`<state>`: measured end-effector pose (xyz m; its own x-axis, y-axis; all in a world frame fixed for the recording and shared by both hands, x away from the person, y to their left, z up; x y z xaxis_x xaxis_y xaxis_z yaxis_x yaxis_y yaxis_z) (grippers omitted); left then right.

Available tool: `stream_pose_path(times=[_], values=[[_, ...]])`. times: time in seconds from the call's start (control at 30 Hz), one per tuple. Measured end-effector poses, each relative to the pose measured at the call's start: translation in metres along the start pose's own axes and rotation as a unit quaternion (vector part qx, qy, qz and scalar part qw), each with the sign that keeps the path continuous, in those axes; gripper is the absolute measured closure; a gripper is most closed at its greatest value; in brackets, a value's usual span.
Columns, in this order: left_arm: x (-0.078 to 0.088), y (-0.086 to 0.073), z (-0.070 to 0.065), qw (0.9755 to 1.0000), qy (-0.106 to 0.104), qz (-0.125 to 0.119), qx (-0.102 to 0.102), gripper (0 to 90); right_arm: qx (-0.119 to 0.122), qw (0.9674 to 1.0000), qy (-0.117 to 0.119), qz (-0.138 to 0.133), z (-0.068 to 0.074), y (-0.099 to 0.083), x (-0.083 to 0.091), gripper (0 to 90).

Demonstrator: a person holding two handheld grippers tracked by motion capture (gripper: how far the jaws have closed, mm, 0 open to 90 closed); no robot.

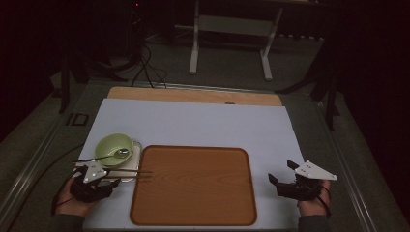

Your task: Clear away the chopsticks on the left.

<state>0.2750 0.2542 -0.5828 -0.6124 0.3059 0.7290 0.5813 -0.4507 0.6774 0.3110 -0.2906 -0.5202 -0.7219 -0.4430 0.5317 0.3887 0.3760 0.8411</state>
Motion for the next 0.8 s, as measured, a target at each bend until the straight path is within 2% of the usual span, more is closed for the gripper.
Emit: stream_pose_path(times=[0.1, 0.37, 0.57, 0.8], values=[[-0.001, 0.001, -0.005, 0.9999, -0.007, 0.005, -0.015, 57.5, -0.001, 1.0000, -0.001, 0.000, 0.000, 0.000, 0.000, 14.0], [0.001, 0.000, -0.008, 0.9995, -0.007, 0.011, -0.030, 67.6, 0.000, 1.0000, 0.000, 0.002, -0.001, -0.001, 0.000, 14.1], [0.001, 0.001, -0.012, 0.9986, 0.003, 0.016, -0.050, 73.0, -0.001, 1.0000, 0.001, 0.002, -0.001, -0.001, 0.000, 14.1], [0.003, 0.006, -0.014, 0.9984, 0.007, 0.012, -0.055, 84.7, -0.001, 1.0000, 0.002, 0.002, -0.001, -0.001, 0.000, 14.1]])
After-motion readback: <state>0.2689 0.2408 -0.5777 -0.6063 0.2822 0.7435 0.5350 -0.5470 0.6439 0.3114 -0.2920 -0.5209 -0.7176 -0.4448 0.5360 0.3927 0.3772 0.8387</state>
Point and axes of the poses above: each handheld gripper's, and its own axes: x roughly backward along the jaws, y roughly out of its top, z roughly to its left, the point moved 8 cm from there along -x, roughly forward along the jaws, and after that the axes turned 2 degrees about x, right-handed, at the moved point
